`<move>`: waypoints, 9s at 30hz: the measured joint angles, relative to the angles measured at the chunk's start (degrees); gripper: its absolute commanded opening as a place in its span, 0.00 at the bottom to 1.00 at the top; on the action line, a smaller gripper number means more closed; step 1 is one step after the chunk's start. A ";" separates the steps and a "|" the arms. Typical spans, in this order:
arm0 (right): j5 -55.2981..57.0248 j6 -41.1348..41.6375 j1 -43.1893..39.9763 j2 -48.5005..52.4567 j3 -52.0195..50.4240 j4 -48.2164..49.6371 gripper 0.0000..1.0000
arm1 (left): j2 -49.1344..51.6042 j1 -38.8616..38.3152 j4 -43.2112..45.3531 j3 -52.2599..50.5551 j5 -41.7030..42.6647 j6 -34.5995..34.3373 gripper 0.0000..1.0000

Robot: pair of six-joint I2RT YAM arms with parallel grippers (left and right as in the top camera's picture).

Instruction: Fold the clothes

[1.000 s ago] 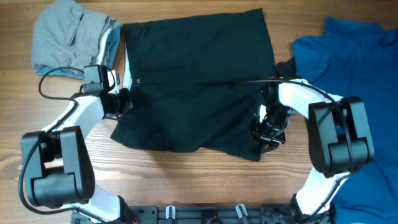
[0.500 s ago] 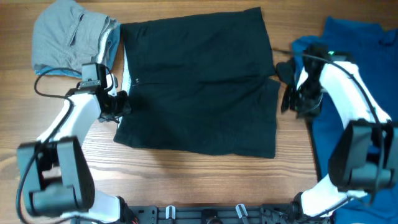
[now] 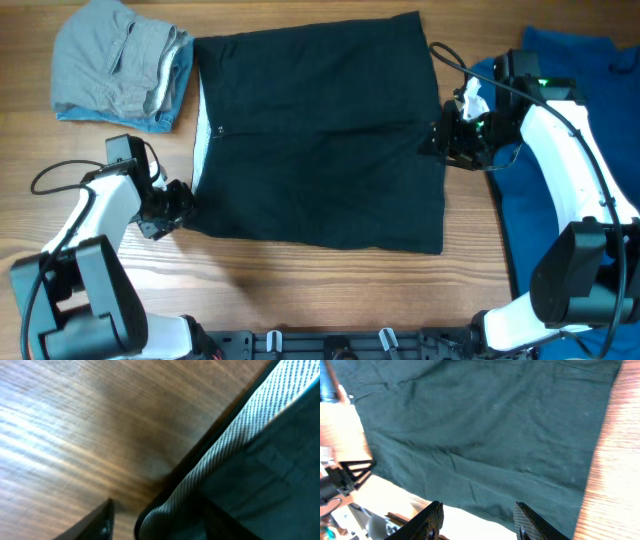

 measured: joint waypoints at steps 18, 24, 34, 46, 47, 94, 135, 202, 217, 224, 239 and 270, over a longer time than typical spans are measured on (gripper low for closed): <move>10.01 13.64 0.17 -0.13 -30.88 8.83 0.66 | 3.17 0.52 1.14 1.20 4.63 -0.90 0.04; 5.81 17.53 0.26 -0.98 -33.18 12.59 0.04 | 3.17 0.52 1.33 1.20 4.83 -0.90 0.04; 11.56 11.98 0.81 -15.80 -2.05 -9.88 0.04 | -9.66 1.70 -29.18 13.92 5.49 0.02 0.04; 7.74 15.69 2.93 -17.22 5.66 12.41 0.04 | -25.33 6.38 -30.75 20.72 6.88 -0.90 0.04; 8.28 15.69 3.08 -14.38 5.68 15.67 0.04 | -24.17 6.38 -28.41 20.74 6.80 -0.87 0.04; 8.09 10.43 0.57 -0.87 5.70 23.93 0.05 | 3.74 -23.71 -18.21 21.05 0.22 12.90 0.31; 9.22 7.39 1.01 -0.87 5.70 28.57 0.05 | -4.37 -23.50 -15.06 17.99 -16.61 4.90 0.04; 18.18 4.42 2.34 -7.63 -7.82 21.20 0.88 | 15.91 -7.85 23.19 19.26 8.04 13.38 0.74; 17.81 4.33 2.34 3.37 -7.82 33.66 0.85 | 18.32 -7.63 24.59 19.26 17.94 14.03 0.04; 15.87 1.31 2.34 11.41 -7.82 42.01 0.42 | 13.11 -6.12 14.38 19.41 14.16 14.03 0.04; 8.11 -0.26 2.40 12.87 -7.82 42.36 0.05 | 14.56 -6.12 26.14 19.43 12.37 14.01 0.87; 6.62 0.17 3.54 2.08 -7.82 46.56 0.09 | -3.02 -3.17 -3.43 18.45 0.22 9.44 0.11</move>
